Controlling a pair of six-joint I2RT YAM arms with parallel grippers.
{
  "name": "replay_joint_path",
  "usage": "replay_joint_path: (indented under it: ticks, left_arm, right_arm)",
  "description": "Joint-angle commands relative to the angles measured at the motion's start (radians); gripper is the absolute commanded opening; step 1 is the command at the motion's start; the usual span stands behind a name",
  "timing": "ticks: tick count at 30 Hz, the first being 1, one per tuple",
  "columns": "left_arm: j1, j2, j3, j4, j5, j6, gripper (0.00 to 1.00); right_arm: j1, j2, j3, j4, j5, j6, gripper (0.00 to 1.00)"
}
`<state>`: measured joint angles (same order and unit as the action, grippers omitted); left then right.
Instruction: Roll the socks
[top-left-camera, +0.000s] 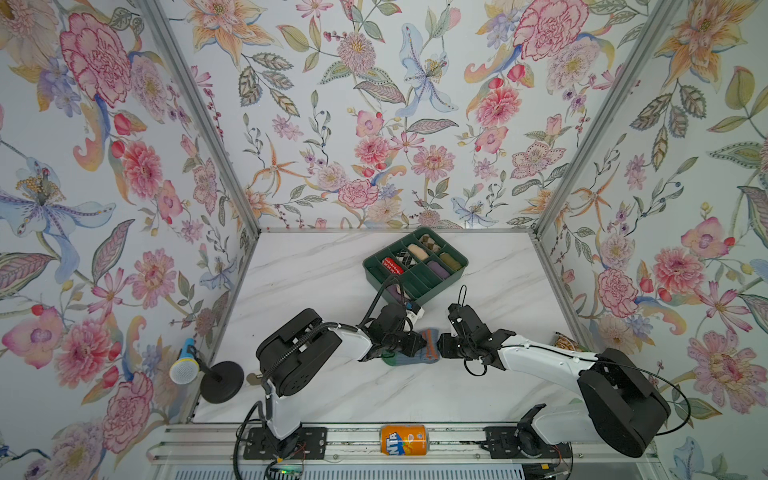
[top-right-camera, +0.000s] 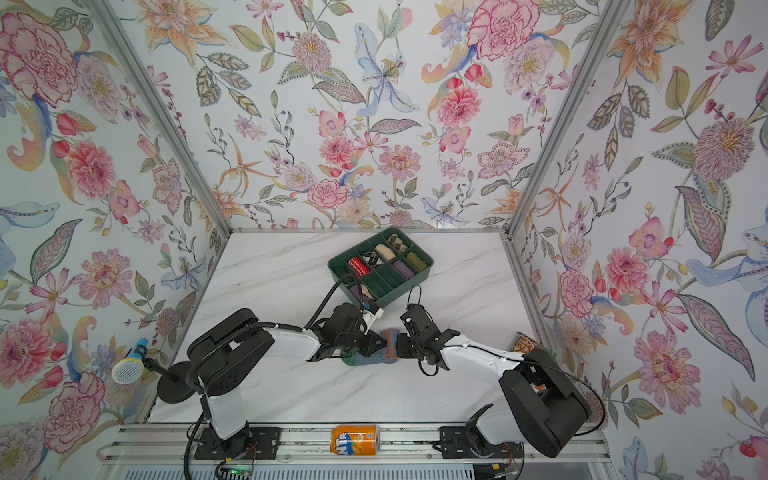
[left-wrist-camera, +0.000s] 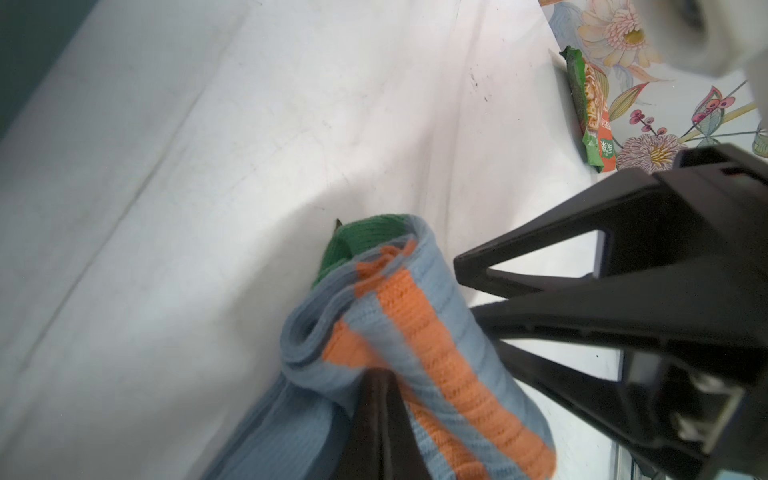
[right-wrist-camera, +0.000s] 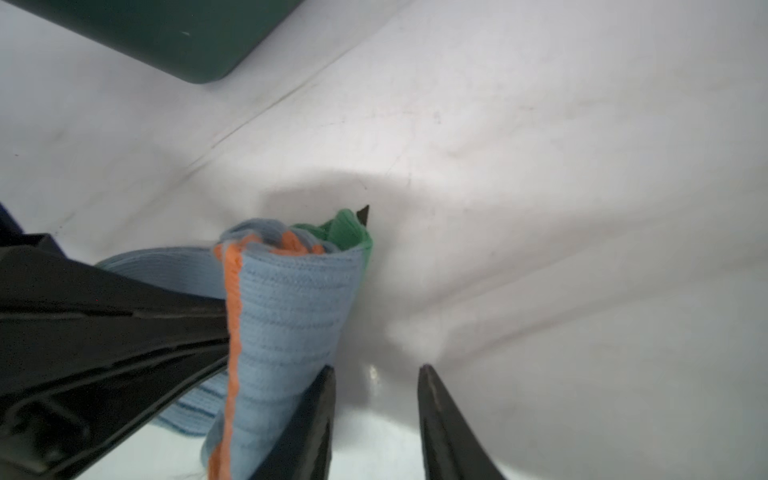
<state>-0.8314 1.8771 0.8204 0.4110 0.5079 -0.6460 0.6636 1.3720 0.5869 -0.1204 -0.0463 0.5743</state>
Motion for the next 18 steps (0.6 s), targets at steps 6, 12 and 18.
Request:
replay_joint_path:
  ticks: [6,12,18]
  left_arm:
    - [-0.012,-0.012,-0.029,-0.149,-0.028,0.042,0.0]
    - [-0.005,-0.019,-0.041,-0.153,-0.025,0.043,0.0]
    - [0.009,-0.031,-0.075,-0.148,-0.02,0.045,0.0]
  right_arm:
    - [-0.01,-0.036,-0.042,0.113,-0.123,0.027,0.37]
    - [-0.01,0.0,-0.044,0.171,-0.201,0.038,0.38]
    - [-0.011,0.043,-0.044,0.204,-0.244,0.05,0.41]
